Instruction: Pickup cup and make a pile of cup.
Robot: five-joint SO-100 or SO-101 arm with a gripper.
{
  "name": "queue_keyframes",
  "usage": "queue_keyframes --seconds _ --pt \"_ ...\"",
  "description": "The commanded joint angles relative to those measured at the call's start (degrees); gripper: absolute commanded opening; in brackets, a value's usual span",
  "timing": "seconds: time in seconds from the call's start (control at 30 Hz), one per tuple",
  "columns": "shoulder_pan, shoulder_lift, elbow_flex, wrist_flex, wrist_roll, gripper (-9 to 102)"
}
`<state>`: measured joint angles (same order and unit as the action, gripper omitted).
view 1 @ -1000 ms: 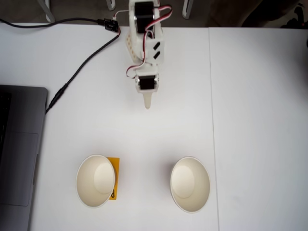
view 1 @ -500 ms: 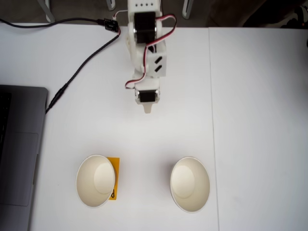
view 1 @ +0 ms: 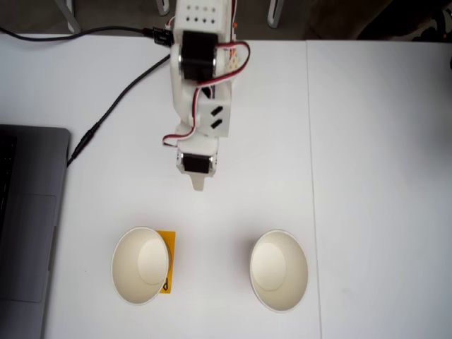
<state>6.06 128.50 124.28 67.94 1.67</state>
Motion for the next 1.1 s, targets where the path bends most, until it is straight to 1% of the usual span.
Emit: queue_keyframes --seconds 0.0,0.2,0.33,0.7,1.07 --pt "2.8 -2.0 -7.1 -1.1 -0.4 17" --pt "6.4 -6.9 -12.5 -1.1 -0.4 27" --pt "8.3 -10.3 -16.4 -1.1 -0.4 30" --pt "9.8 -18.2 -25.9 -1.1 -0.2 30" --pt "11.4 -21.7 -26.0 -1.1 -0.3 30"
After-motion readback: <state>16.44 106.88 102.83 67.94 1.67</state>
